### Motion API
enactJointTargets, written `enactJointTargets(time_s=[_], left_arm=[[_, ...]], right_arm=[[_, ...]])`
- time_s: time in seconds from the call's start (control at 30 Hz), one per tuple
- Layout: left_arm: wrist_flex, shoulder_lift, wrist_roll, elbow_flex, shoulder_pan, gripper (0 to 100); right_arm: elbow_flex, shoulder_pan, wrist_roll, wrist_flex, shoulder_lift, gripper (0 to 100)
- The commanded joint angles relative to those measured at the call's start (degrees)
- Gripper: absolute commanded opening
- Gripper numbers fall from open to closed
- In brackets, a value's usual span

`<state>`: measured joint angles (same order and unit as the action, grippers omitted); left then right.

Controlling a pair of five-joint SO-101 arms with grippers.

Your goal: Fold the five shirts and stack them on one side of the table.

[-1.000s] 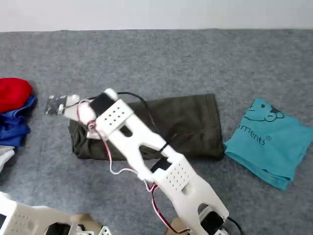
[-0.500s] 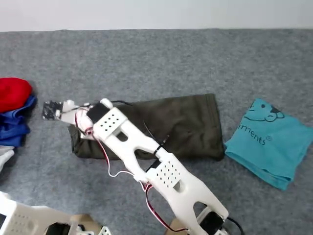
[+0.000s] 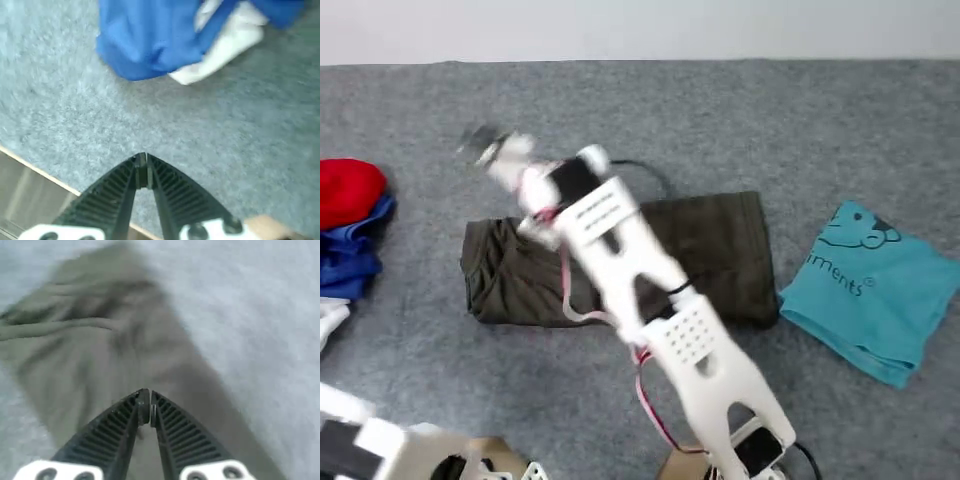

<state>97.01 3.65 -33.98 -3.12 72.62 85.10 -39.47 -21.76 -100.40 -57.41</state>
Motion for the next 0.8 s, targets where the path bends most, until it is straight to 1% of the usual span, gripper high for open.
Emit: enactJointTargets(time_s=[0.0, 0.17, 0.3, 0.37, 0.47, 0.5, 0.57, 0.77], left_arm=[[3.52, 9.05, -0.88, -1.45, -4.22, 1], [3.52, 18.11, -0.88, 2.68, -7.30, 1], [3.43, 23.56, -1.05, 8.75, -8.00, 1], [3.43, 25.05, -1.23, 11.30, -8.44, 1], [3.43, 25.85, -1.23, 13.93, -8.88, 1], [3.34, 25.67, -1.23, 14.11, -9.14, 1], [3.34, 25.67, -1.23, 14.20, -10.20, 1], [3.34, 25.76, -1.23, 14.20, -13.10, 1]], right_arm=[[-3.60, 5.67, 3.78, -2.68, 8.48, 0.9], [-19.08, 13.85, 10.46, -2.59, 16.66, 0.9], [-29.89, 19.65, 14.77, -2.33, 20.35, 2.3], [-31.47, 22.20, 16.09, -2.42, 20.09, 7.8], [-31.56, 25.80, 20.84, -2.33, 18.51, 20.6], [-31.56, 26.77, 22.42, -2.33, 17.80, 23.6], [-31.56, 28.18, 24.79, -1.98, 16.04, 25.0], [-31.56, 31.25, 25.49, -1.10, 9.54, 25.1]])
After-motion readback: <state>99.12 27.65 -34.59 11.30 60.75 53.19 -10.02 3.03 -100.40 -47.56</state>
